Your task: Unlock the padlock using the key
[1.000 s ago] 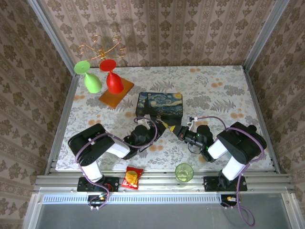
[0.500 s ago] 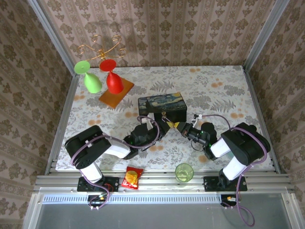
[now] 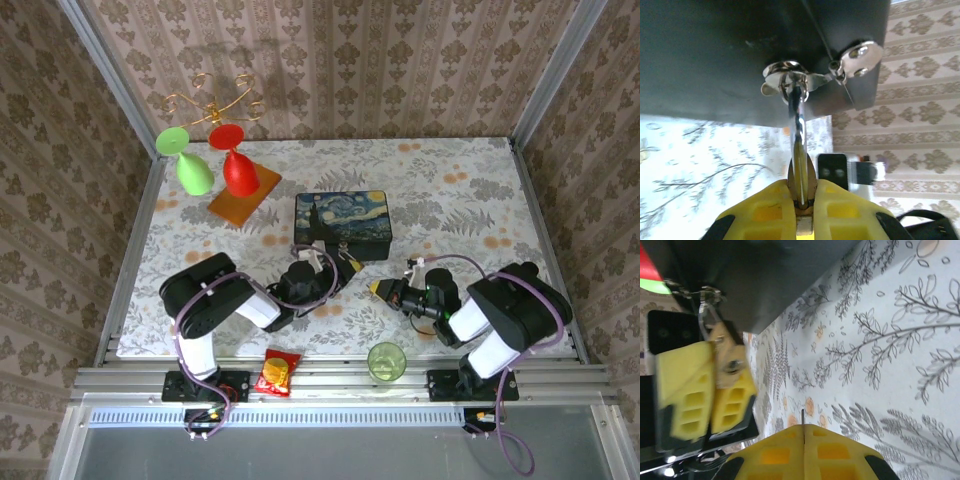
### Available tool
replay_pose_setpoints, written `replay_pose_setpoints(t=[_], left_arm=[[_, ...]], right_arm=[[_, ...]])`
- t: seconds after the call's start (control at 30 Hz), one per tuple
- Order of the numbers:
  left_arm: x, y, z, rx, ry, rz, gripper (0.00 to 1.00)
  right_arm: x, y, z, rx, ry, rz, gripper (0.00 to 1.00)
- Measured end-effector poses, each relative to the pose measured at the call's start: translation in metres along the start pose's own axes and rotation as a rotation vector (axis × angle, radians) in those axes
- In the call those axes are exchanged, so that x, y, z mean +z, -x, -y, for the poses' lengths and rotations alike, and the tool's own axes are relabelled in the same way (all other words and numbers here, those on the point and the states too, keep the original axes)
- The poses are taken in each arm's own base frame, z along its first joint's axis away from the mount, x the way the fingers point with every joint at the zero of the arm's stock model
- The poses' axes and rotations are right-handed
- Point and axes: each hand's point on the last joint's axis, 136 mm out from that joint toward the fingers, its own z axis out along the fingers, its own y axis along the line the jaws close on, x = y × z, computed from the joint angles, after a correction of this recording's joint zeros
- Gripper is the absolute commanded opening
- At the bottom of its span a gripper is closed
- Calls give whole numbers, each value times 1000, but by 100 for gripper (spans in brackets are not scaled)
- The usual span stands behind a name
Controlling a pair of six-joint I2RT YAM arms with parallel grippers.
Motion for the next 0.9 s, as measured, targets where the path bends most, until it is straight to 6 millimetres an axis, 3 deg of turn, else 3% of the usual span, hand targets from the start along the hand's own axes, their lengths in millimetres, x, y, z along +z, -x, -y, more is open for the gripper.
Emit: replay_pose_setpoints(t=[0.2, 0.4, 0.47, 0.63, 0.77, 0.9], left_arm=[[4, -15, -22, 3, 55, -26, 1], [6, -19, -28, 19, 61, -23, 23], [5, -20, -30, 27, 68, -21, 27], [-7, -22, -36, 51, 108, -5, 47], [-22, -18, -13, 87, 88, 21, 64], [-38, -11, 24, 132, 36, 61, 62]], right_arm=[[-19, 3, -31, -143, 12, 12, 0], [-49, 11, -78, -335, 49, 62, 0], [-53, 10, -79, -362, 39, 59, 0], [-49, 0, -57, -337, -28, -12, 0], [-49, -4, -57, -339, -20, -32, 0], [-46, -8, -57, -333, -10, -61, 0]])
